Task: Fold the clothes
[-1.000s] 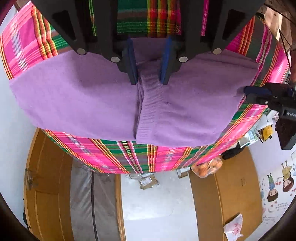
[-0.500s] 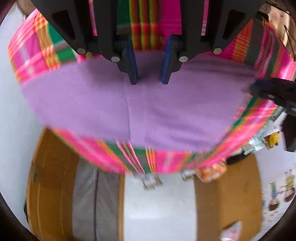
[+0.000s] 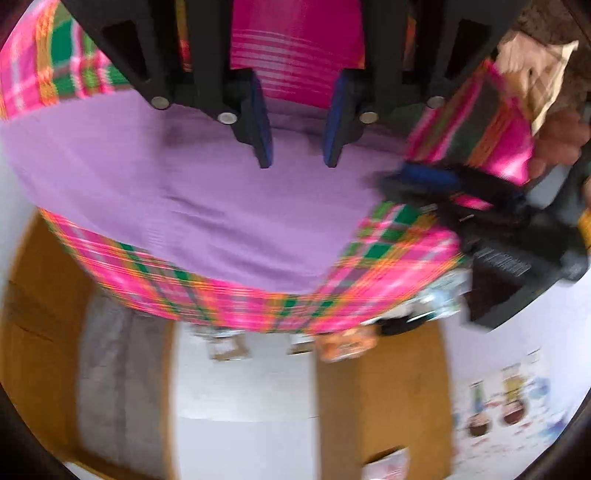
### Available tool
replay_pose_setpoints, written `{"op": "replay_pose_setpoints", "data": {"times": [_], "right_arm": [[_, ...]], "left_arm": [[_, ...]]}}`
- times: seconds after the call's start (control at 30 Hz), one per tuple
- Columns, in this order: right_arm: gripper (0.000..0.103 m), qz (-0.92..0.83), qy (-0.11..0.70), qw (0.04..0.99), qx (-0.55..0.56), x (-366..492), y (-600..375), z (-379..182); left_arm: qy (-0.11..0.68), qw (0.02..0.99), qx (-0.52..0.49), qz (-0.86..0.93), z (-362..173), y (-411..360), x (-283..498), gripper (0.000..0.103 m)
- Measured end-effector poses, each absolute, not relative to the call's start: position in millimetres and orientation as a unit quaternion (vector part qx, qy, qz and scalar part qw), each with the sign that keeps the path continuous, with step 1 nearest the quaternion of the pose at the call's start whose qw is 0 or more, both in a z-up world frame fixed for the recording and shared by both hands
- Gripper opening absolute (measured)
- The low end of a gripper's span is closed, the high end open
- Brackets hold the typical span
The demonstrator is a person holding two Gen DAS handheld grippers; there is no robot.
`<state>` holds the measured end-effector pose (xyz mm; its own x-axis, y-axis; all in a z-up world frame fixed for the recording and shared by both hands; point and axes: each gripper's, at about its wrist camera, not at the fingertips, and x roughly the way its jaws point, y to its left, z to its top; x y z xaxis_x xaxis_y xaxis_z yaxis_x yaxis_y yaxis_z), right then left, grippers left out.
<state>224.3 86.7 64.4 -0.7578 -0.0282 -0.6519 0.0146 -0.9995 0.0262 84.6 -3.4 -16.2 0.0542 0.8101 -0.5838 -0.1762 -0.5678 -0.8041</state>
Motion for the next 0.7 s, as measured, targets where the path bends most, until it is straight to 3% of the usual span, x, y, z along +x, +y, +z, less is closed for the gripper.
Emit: {"op": "replay_pose_setpoints", "data": {"times": [0.17,0.27,0.6,0.7], "right_arm": [[0.053,-0.938,0.008,0.049,0.344,219,63,60],[0.057,-0.940,0.021,0.052,0.336,217,52,58],[0.057,-0.926,0.155,-0.014,0.345,210,18,39],[0.054,-0.925,0.142,-0.015,0.353,206,22,38]], "left_arm": [[-0.261,0.389,-0.621,0.628,-18,5,79,0.033],[-0.267,0.391,-0.624,0.621,-17,5,78,0.033],[-0.281,0.405,-0.627,0.603,-8,14,72,0.033],[-0.282,0.409,-0.626,0.601,-6,16,72,0.033]]}}
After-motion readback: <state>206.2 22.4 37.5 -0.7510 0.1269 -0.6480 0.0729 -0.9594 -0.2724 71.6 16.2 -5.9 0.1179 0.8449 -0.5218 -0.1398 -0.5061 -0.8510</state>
